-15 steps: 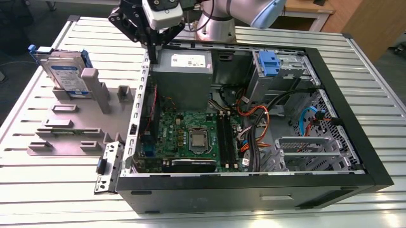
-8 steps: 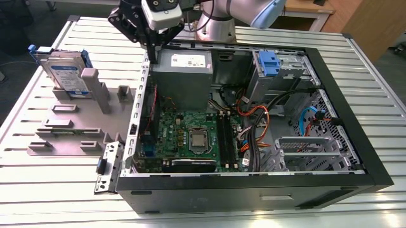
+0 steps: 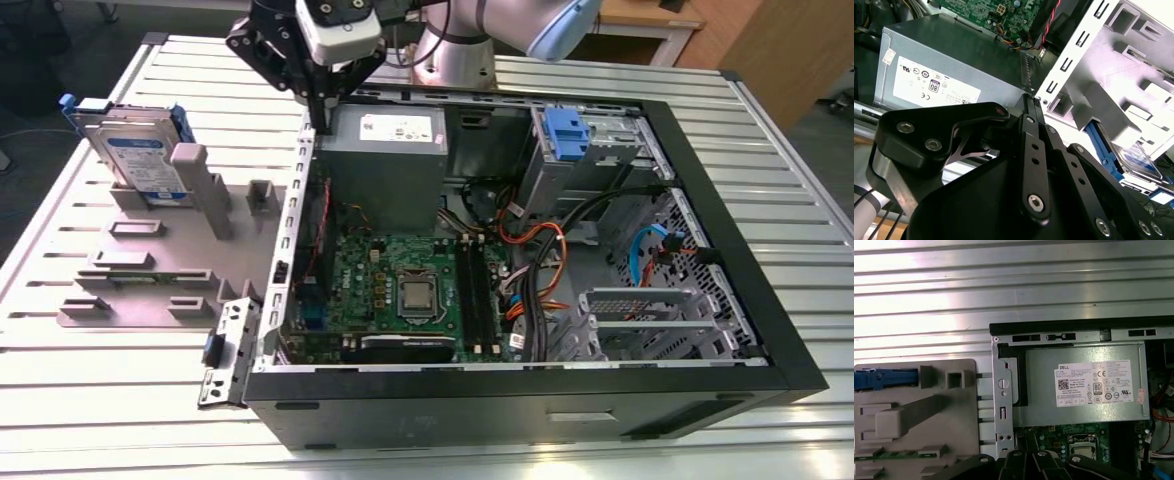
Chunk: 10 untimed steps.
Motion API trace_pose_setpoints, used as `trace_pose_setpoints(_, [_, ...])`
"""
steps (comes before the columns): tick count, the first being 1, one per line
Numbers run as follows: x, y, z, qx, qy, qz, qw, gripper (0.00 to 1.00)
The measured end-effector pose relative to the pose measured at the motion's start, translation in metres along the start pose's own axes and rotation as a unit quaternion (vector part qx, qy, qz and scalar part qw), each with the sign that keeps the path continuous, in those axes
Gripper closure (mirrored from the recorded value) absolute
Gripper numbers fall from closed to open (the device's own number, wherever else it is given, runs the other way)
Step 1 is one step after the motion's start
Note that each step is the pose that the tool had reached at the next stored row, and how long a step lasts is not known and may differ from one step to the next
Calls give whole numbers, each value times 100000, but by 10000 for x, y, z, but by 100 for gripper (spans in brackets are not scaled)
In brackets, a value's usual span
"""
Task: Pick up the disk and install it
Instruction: 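Reach for the disk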
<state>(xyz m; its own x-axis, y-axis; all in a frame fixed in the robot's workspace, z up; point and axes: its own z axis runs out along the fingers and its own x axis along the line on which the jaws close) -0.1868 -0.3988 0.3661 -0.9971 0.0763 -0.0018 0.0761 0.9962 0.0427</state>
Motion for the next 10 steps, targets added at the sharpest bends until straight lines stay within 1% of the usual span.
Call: trace_pose_setpoints(10, [16, -2, 14, 4, 46, 1, 100000, 89])
